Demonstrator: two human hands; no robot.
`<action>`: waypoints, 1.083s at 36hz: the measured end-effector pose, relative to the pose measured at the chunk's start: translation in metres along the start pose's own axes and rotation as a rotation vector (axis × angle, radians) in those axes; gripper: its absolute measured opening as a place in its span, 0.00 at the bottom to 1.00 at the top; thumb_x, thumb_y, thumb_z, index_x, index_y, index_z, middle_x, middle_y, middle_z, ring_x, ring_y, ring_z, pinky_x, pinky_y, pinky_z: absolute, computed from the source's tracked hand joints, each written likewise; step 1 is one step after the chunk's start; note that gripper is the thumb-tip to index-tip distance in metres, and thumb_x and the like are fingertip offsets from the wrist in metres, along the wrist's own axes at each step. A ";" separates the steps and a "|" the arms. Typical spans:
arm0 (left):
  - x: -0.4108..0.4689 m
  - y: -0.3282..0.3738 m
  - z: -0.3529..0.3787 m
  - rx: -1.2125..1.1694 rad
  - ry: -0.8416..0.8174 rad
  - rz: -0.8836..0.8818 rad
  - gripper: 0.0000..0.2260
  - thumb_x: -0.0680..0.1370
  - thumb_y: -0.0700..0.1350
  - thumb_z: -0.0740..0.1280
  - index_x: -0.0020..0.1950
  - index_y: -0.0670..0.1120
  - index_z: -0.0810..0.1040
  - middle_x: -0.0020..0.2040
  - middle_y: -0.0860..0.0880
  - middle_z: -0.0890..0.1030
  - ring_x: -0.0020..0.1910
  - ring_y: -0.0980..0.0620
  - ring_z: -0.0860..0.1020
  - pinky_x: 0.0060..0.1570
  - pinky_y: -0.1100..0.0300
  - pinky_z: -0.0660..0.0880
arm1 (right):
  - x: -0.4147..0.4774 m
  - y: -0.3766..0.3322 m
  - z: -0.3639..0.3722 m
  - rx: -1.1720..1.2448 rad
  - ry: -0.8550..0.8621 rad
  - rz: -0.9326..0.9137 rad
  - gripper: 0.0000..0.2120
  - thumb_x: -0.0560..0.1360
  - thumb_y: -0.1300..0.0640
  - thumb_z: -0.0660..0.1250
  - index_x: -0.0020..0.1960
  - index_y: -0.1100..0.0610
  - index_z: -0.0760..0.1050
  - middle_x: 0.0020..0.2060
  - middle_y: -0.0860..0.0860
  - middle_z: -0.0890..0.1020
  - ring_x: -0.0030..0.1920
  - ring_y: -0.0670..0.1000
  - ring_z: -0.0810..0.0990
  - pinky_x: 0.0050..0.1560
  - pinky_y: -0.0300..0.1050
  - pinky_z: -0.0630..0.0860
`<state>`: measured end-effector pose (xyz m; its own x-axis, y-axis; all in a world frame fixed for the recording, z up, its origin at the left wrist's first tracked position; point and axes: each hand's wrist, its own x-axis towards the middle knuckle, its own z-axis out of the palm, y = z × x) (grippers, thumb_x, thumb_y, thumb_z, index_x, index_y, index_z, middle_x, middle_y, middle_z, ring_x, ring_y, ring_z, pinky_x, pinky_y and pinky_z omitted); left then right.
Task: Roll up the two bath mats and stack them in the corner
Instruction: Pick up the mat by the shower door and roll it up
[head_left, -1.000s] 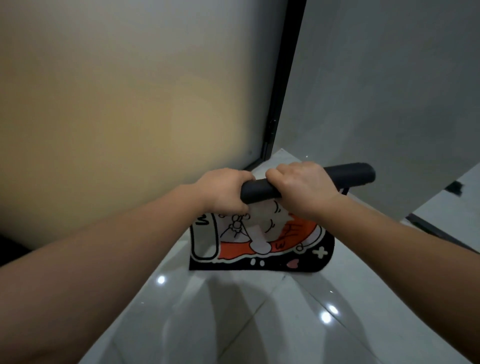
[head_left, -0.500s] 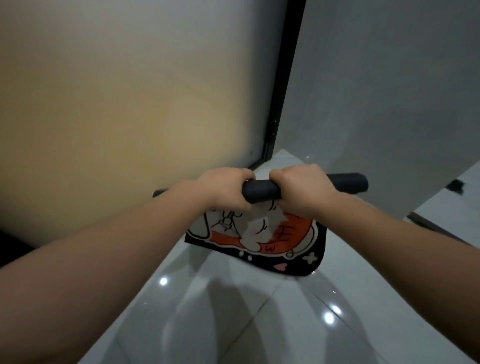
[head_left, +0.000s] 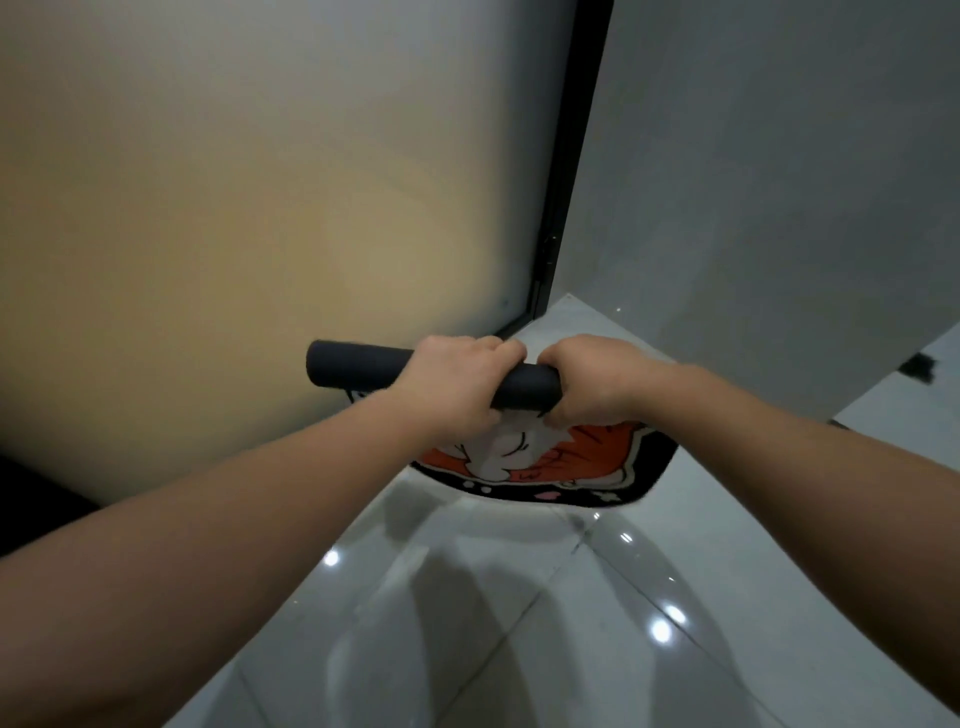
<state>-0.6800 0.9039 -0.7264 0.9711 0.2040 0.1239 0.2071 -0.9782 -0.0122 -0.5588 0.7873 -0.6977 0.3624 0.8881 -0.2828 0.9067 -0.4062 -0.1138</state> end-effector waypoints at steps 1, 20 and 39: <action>0.003 -0.003 -0.002 -0.058 -0.086 -0.028 0.18 0.69 0.53 0.68 0.57 0.53 0.69 0.51 0.52 0.79 0.49 0.47 0.78 0.41 0.55 0.72 | -0.001 -0.001 0.003 -0.101 0.075 -0.039 0.08 0.67 0.53 0.69 0.44 0.49 0.72 0.36 0.48 0.77 0.39 0.54 0.78 0.37 0.45 0.71; -0.008 0.001 0.003 0.109 0.182 0.033 0.12 0.73 0.49 0.65 0.54 0.49 0.73 0.48 0.50 0.79 0.46 0.45 0.78 0.38 0.55 0.64 | 0.003 0.008 -0.009 0.309 -0.242 0.001 0.18 0.63 0.50 0.76 0.51 0.47 0.75 0.43 0.48 0.82 0.42 0.49 0.81 0.45 0.45 0.79; -0.001 0.001 0.003 0.025 0.020 -0.066 0.16 0.70 0.51 0.67 0.56 0.49 0.70 0.53 0.49 0.79 0.51 0.44 0.78 0.40 0.55 0.65 | 0.000 0.005 0.004 -0.087 0.178 -0.145 0.13 0.67 0.46 0.70 0.47 0.44 0.69 0.40 0.45 0.78 0.43 0.52 0.78 0.37 0.43 0.66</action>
<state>-0.6805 0.9029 -0.7293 0.9527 0.2670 0.1450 0.2738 -0.9614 -0.0286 -0.5552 0.7844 -0.7025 0.2520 0.9629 -0.0961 0.9645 -0.2580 -0.0559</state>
